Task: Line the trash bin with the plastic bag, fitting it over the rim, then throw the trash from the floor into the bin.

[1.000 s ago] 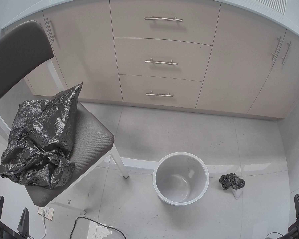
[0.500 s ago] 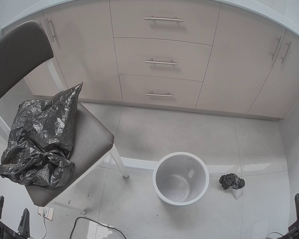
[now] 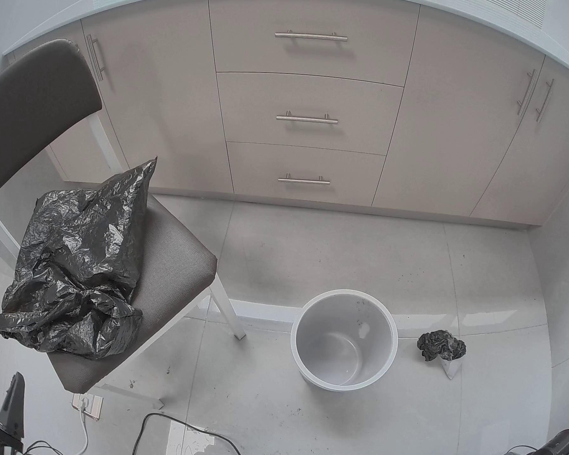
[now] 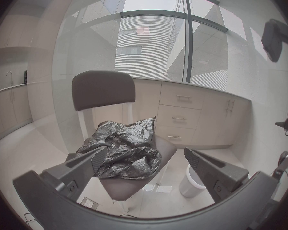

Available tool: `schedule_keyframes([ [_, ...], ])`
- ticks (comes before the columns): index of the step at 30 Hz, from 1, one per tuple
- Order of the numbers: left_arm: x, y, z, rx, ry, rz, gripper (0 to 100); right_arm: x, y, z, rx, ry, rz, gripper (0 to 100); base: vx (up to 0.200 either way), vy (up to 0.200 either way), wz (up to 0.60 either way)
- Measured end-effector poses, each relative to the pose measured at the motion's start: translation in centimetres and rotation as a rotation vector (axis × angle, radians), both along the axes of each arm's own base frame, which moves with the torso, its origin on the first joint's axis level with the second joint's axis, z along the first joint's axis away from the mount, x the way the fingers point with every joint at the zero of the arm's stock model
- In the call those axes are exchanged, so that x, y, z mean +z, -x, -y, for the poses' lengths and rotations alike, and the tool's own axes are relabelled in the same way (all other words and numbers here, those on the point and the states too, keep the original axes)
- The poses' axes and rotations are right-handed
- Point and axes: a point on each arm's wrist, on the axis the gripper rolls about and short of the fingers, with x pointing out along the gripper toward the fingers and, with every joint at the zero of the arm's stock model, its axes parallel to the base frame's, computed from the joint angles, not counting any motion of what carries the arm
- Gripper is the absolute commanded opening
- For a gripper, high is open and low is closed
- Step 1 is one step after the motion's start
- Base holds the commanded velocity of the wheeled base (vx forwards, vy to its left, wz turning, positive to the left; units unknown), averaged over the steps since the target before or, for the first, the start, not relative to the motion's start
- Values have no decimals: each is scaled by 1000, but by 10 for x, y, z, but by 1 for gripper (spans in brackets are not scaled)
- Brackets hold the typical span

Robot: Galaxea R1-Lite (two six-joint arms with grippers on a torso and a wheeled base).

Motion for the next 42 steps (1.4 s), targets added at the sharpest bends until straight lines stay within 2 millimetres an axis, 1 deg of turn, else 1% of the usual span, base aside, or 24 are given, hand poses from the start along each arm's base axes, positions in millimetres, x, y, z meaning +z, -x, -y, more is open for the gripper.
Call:
schedule_keyframes([
  [3,22,-4,0,-25,-11,-8,100,39,0,-1,53,-14,45,0,0,0,0],
  [5,36,-11,0,-38,-37,-35,100,65,-7,-1,91,-27,75,0,0,0,0],
  [6,42,-15,0,-41,-53,-50,100,75,-12,-1,107,-34,86,0,0,0,0],
  [8,53,-27,1,-50,-102,-91,100,94,-26,-2,136,-50,113,0,0,0,0],
  [10,63,-42,2,-62,-174,-140,100,110,-46,-3,170,-67,141,0,0,0,0],
  [12,70,-58,3,-79,-256,-189,100,115,-65,-5,196,-82,145,0,0,0,0],
  [13,73,-68,4,-93,-307,-215,100,115,-78,-6,212,-93,139,0,0,0,0],
  [15,76,-86,7,-127,-417,-262,100,114,-97,-8,235,-109,122,0,0,0,0],
  [19,77,-125,12,-209,-684,-332,100,101,-131,-12,281,-149,46,0,0,0,0],
  [24,72,-174,15,-290,-965,-391,100,86,-156,-18,328,-198,-34,0,0,0,0],
  [26,67,-191,14,-306,-1031,-415,100,81,-162,-20,343,-227,-61,0,0,0,0],
  [29,60,-214,11,-311,-1074,-451,100,76,-170,-23,361,-269,-97,0,0,0,0],
  [31,56,-227,8,-300,-1085,-464,100,72,-174,-24,368,-285,-116,0,0,0,0],
  [34,50,-239,3,-293,-1096,-490,100,68,-180,-25,371,-294,-145,0,0,0,0],
  [37,44,-245,0,-302,-1126,-517,100,65,-183,-26,371,-295,-162,0,0,0,0],
  [42,37,-249,-7,-309,-1157,-551,100,62,-186,-27,369,-296,-177,0,0,0,0],
])
